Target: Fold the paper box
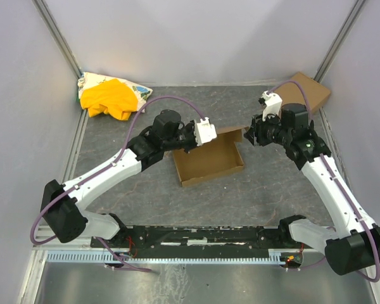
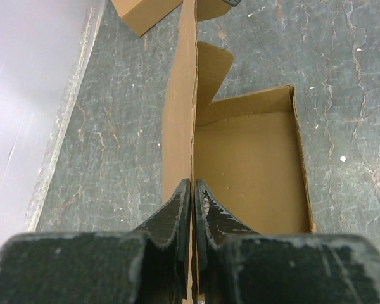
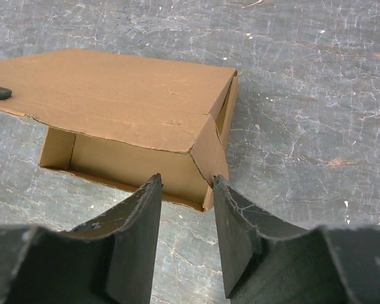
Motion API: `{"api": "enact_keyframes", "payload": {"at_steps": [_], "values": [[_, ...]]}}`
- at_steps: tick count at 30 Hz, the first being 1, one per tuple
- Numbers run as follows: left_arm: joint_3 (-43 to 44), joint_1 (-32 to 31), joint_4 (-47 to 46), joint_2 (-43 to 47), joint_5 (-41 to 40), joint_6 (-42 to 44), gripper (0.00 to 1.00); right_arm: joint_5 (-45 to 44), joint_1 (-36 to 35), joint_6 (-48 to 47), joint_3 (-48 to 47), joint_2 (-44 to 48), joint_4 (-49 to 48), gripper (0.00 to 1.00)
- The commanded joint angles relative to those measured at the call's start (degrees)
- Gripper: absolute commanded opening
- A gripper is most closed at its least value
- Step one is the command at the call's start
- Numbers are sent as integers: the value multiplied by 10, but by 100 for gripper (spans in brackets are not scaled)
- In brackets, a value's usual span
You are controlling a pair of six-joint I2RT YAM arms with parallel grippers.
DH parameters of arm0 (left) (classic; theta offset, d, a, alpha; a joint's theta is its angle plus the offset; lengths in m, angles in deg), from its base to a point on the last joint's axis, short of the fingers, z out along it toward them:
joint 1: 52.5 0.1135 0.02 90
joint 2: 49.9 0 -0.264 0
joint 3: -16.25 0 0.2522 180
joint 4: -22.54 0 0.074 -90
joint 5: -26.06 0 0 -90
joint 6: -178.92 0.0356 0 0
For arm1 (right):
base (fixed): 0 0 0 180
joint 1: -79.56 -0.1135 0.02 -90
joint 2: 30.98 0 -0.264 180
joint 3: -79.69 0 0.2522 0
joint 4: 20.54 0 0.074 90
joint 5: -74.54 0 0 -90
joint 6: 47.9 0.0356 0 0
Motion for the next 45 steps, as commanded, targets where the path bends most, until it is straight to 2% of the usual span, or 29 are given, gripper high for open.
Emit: {"api": "enact_keyframes", "payload": {"at_steps": [1,12,18,22,27,30,32,33,35,36,38,43,45], "values": [[29,0,-10,11,-2,22,11,-1,1,2,-4,-5,-44,45],[37,0,5,21,19,21,10,-32,1,2,15,-7,-94,38],[37,0,12,27,19,20,9,-54,0,-7,8,-18,-92,48],[38,0,14,31,20,20,9,-44,0,-10,10,-22,-101,50],[39,0,14,31,17,20,9,-19,1,-14,9,-30,-98,41],[39,0,12,30,9,20,10,-6,1,-13,10,-28,-96,31],[39,0,7,28,0,14,17,-4,0,-9,10,-26,-95,22],[38,0,2,27,-8,8,27,-6,1,-7,9,-25,-96,18],[38,0,-12,27,-34,-10,54,-17,0,1,7,-25,-95,13],[38,0,-21,27,-53,-21,61,-23,0,6,5,-25,-95,13],[34,0,-50,33,-100,-55,67,-39,0,23,-3,-27,-89,11],[19,2,-132,67,-249,-146,68,-69,1,57,-36,-46,-64,7],[11,2,-168,82,-318,-178,72,-81,1,69,-47,-53,-55,6]]}}
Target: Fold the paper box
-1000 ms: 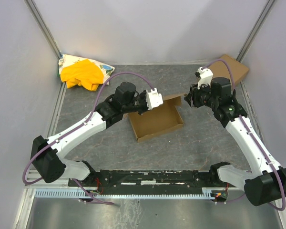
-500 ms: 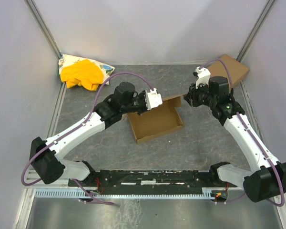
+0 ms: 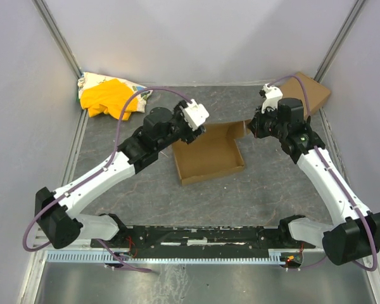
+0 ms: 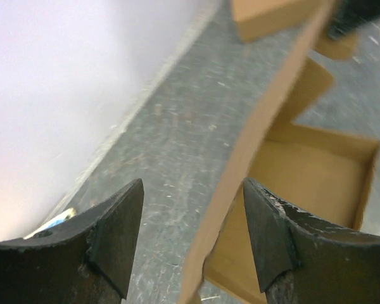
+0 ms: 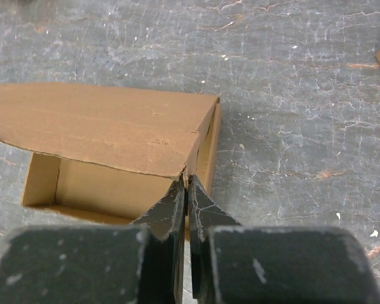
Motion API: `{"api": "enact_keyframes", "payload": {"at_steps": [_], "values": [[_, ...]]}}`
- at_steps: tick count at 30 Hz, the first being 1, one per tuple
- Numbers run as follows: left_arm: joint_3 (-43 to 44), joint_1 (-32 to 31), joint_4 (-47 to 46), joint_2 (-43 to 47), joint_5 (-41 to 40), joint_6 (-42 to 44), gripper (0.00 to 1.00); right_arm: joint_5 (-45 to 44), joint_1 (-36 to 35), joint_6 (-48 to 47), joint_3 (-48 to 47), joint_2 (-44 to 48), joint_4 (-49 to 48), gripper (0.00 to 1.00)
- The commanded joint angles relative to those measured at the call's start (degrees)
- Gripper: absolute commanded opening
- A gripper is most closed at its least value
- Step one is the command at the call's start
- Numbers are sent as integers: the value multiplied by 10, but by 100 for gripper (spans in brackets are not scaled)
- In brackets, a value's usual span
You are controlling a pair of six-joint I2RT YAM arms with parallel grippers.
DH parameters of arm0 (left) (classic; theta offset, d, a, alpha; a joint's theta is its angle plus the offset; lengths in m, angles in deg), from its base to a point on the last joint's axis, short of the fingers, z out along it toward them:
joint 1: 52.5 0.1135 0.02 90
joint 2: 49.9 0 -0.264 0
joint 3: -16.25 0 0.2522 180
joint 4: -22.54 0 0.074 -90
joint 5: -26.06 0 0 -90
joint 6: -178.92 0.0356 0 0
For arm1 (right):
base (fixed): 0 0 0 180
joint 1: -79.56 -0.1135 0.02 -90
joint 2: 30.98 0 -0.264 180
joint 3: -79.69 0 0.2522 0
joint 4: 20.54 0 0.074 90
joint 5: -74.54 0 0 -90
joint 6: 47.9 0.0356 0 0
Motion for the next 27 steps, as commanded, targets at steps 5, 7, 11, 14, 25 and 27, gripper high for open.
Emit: {"api": "enact_keyframes", "payload": {"at_steps": [5,7,11,14,25,27], "values": [[5,16,-138,75,-296,-178,73,-52,2,66,-75,-18,37,5],[2,27,-120,82,-351,-221,72,-52,1,74,-87,-21,48,5],[-28,92,-67,94,-423,-357,72,-55,1,75,-111,-29,77,5],[-49,185,-25,95,-379,-481,70,-67,1,74,-130,-40,107,5],[-64,299,-53,-39,-122,-647,57,-79,2,82,-228,-129,175,6],[-66,300,-55,-48,-96,-648,55,-80,2,86,-268,-157,203,6]]}}
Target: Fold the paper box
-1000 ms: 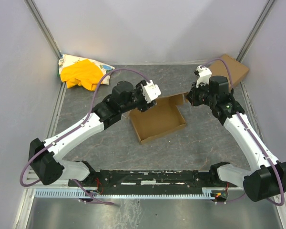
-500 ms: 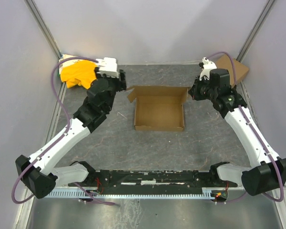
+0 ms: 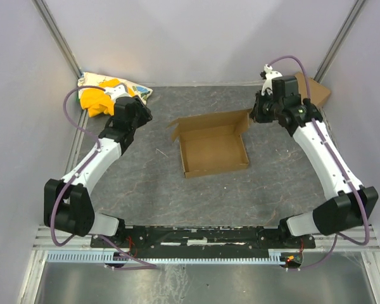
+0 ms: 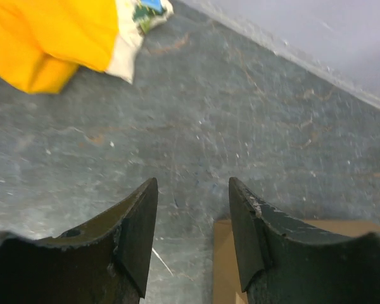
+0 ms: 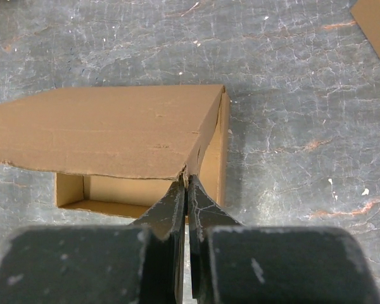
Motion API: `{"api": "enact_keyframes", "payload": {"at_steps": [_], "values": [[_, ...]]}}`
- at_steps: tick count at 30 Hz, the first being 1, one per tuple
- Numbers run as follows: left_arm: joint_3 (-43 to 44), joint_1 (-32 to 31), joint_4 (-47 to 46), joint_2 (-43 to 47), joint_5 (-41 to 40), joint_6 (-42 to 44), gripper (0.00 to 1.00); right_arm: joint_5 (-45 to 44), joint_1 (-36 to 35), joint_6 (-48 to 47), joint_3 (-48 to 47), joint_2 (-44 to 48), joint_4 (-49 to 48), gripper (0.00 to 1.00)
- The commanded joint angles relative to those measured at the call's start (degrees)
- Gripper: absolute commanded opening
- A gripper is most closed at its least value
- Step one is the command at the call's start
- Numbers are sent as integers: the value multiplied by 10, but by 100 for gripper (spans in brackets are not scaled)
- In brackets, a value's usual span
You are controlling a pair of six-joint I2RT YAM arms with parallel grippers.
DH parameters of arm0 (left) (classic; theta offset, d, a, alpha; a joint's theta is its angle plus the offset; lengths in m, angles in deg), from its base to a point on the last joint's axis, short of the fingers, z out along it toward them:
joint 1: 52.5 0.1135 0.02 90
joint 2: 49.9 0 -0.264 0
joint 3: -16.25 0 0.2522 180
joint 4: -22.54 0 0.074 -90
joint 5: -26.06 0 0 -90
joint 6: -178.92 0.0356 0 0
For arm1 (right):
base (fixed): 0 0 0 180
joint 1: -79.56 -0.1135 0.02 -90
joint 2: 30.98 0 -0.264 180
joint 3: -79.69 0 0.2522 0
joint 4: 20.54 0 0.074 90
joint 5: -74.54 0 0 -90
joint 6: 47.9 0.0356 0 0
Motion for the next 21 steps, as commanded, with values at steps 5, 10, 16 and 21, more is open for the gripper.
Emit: {"api": "enact_keyframes", "payload": {"at_steps": [5,10,16,21], "values": [[-22,-3,-12,-1,111,-59,54,-1,3,23,-153,-85,87,6],[-70,-5,3,39,149,-77,53,-2,5,31,-202,-111,118,6],[-131,-31,7,90,156,-107,52,1,7,35,-239,-142,138,6],[-128,-36,-26,71,132,-90,50,16,8,34,-268,-160,150,6]]}}
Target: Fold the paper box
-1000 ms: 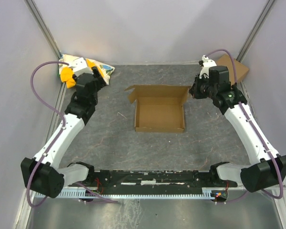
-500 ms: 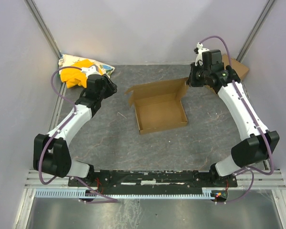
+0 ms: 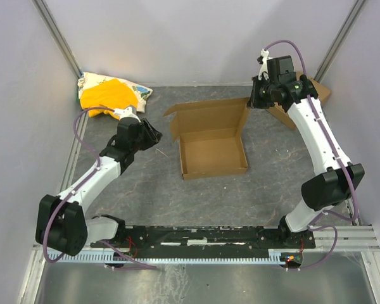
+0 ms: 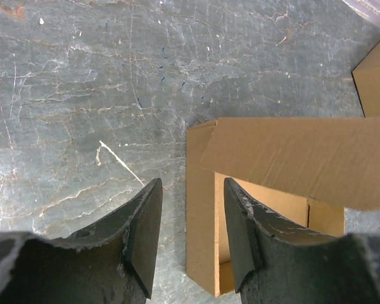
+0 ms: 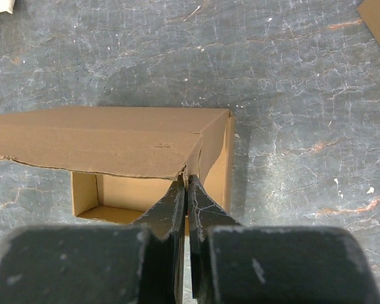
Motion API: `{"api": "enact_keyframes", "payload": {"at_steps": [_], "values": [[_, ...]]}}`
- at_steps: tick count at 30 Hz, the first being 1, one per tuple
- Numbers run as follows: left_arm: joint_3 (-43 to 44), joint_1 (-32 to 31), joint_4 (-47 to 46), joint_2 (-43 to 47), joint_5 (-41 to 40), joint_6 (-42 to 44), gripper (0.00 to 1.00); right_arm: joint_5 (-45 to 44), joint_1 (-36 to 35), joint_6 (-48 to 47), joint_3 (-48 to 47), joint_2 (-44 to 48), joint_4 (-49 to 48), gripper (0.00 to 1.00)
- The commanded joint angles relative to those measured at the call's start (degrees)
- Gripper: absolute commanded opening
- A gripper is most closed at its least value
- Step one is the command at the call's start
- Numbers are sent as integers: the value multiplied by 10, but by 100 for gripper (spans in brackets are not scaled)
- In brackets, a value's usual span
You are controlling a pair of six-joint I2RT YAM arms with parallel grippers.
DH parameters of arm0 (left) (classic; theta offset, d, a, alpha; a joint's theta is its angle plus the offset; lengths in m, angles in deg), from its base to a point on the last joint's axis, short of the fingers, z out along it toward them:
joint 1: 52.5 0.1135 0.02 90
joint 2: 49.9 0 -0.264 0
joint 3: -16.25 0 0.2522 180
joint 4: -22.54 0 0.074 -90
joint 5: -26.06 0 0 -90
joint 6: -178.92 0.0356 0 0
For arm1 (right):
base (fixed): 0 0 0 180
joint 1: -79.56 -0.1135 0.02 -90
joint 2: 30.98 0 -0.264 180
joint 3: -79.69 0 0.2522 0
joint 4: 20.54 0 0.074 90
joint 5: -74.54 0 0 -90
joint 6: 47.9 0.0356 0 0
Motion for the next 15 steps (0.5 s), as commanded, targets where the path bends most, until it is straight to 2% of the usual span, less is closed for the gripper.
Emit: {"api": "enact_keyframes", "payload": {"at_steps": [1,8,15], "values": [[25,-1,-43,-22,-5,-3,50,14,3,4,-47,-10,15,6],[74,-4,-61,-83,12,6,49,21,5,-1,-61,-19,26,6],[89,-39,-71,-85,34,-17,49,31,6,-3,-50,-20,27,6]]}}
